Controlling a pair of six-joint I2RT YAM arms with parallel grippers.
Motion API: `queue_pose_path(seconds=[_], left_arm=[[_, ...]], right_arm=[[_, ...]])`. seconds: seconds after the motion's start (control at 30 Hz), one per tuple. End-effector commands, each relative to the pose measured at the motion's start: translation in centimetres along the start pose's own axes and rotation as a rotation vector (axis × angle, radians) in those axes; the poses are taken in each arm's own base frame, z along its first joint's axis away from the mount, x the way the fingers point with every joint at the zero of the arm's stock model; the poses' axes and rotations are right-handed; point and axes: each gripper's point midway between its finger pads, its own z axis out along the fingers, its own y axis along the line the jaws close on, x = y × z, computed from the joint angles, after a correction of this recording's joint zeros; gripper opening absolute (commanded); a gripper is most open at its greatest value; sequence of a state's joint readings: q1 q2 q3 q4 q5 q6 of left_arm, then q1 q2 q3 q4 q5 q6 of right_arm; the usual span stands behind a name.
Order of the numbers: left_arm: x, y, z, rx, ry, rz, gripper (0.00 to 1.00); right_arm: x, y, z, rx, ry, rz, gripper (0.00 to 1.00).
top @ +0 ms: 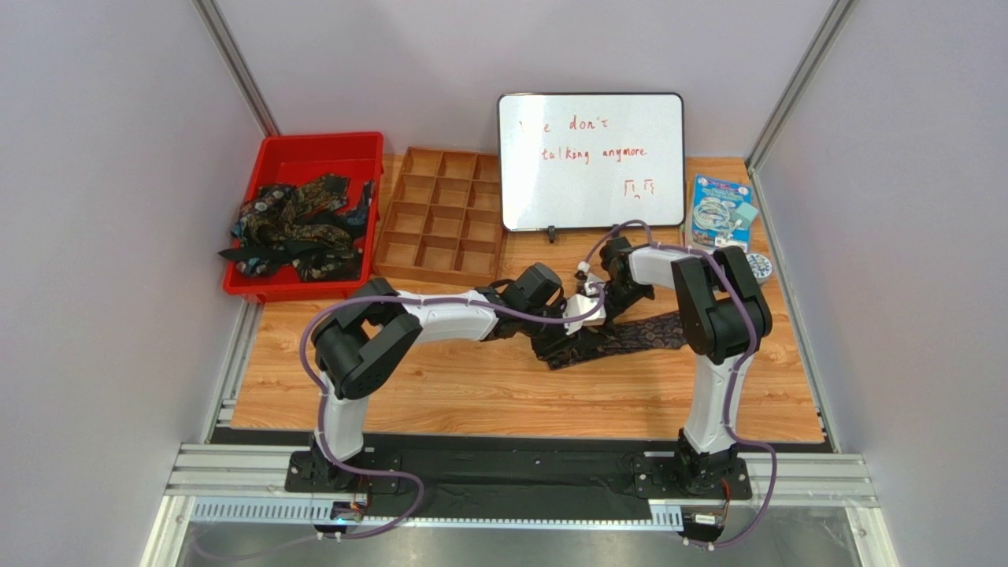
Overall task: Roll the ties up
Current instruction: Roll the tie at the center of the board.
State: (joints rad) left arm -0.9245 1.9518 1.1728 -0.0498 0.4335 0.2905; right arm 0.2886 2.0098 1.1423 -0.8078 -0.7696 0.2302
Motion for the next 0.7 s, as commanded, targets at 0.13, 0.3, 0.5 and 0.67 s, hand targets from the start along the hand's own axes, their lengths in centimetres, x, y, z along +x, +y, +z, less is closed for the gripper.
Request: queue_pose_path(seconds=[0.13,0.3,0.5,0.67], left_arm=[[5.1,-0.8,1.2,0.007,0.146,-0.020,0.35],[7.5,-1.9,0.5,0.050,0.225,0.012,0.32],[9.3,-3.0,0.0,0.094,0.280,0.024,0.31],[9.3,-3.2,0.1,0.109,0.280,0.045,0.32]], right_arm=[[1.3,-1.8,1.5,0.049,0.034,0.045,0.00],[1.2,-0.4,-1.5,0.012,0.023,0.031,0.05],[1.8,1.5,-5.1,-0.032,-0.002,0.007,0.17],[1.9,2.8,-6.9,-0.091,-0.050,-0.023,0.30]])
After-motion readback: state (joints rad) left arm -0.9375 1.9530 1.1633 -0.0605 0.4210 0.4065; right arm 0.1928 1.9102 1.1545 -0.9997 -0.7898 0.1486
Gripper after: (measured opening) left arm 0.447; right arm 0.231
